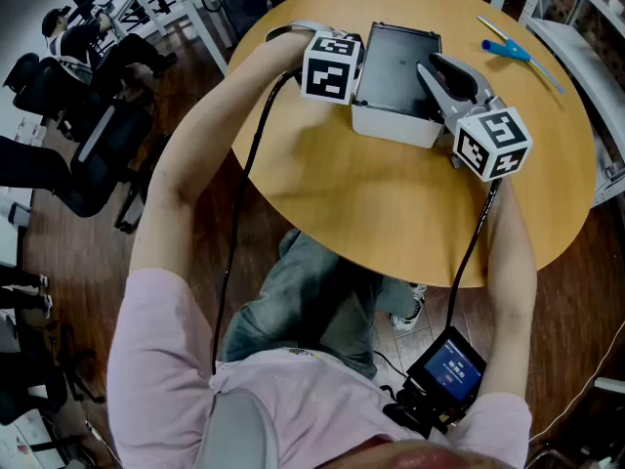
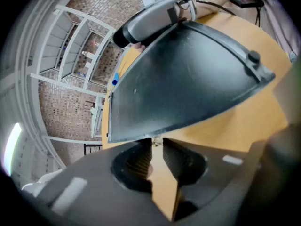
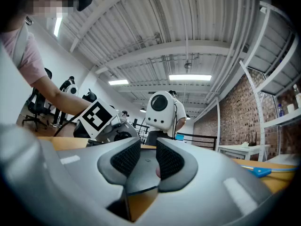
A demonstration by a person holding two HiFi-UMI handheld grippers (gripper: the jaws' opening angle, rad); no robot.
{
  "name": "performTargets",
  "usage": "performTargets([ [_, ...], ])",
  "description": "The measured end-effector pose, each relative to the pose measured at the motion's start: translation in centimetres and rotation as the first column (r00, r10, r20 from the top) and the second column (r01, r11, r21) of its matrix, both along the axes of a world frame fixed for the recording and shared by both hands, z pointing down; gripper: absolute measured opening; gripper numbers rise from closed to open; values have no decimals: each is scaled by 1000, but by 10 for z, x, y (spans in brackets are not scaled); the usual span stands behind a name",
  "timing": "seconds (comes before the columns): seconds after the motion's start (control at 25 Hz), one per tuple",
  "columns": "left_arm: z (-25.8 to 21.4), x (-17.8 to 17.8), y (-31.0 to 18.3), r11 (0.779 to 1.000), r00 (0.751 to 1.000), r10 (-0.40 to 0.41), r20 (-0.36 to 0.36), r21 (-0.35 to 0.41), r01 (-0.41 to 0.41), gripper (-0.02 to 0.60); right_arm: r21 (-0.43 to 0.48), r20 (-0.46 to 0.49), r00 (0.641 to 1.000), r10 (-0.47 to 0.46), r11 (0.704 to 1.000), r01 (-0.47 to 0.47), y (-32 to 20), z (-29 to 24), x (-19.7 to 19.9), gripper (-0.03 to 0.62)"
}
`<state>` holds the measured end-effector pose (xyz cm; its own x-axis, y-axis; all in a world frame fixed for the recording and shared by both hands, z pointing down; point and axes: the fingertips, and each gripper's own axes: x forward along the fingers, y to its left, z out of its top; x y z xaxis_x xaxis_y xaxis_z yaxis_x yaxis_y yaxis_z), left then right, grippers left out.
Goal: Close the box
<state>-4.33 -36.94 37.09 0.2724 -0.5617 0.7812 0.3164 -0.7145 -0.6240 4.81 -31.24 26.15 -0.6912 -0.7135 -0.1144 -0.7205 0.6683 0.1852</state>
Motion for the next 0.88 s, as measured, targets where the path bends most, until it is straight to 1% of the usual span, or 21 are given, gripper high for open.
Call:
performTargets([
  [0.04, 0, -3, 1, 1000, 1000, 5, 6, -2, -5, 75, -1, 13, 1000, -6, 1000, 6, 0, -1, 1, 100],
  [0.12, 0, -10, 1, 1000, 1000, 12, 16, -7, -12, 75, 4, 12, 1000, -17, 1000, 17, 1, -2, 1, 61],
  [0.16, -1, -15, 1, 1000, 1000, 11, 17, -9, -11, 75, 12, -12, 1000, -22, 1000, 22, 2, -1, -1, 49],
  [0.24, -1, -28, -1, 1000, 1000, 1, 22, -9, -1, 75, 31, -80, 996, -29, 999, 31, 4, 3, -5, 48],
  [0.32, 0, -44, -5, 1000, 999, -10, 33, 1, 10, 75, 36, -109, 994, -31, 999, 35, 4, 6, -6, 48],
  [0.4, -1, -63, -9, 1000, 999, -22, 40, 20, 21, 75, 30, -101, 994, -35, 999, 38, 3, 5, -3, 34],
  [0.52, -3, -99, -15, 998, 997, -58, 49, 42, 56, 75, 18, -72, 996, -46, 999, 47, 3, 3, -1, 32],
  [0.6, -3, -120, -16, 996, 996, -78, 37, 43, 77, 75, 12, -58, 997, -56, 998, 57, 3, 3, -3, 32],
  [0.64, -3, -126, -16, 996, 996, -86, 18, 34, 85, 75, 8, -54, 996, -64, 998, 65, 4, 3, -4, 32],
  [0.72, -1, -132, -13, 996, 995, -93, -19, 13, 94, 75, -1, -52, 995, -85, 996, 85, 7, 4, -6, 26],
  [0.8, 2, -134, -11, 996, 996, -90, -21, 15, 90, 75, -7, -49, 994, -93, 996, 93, 8, 4, -7, 26],
  [0.88, 2, -134, -11, 996, 996, -86, -17, 26, 86, 77, -12, -32, 998, -59, 998, 59, 3, 2, -3, 26],
])
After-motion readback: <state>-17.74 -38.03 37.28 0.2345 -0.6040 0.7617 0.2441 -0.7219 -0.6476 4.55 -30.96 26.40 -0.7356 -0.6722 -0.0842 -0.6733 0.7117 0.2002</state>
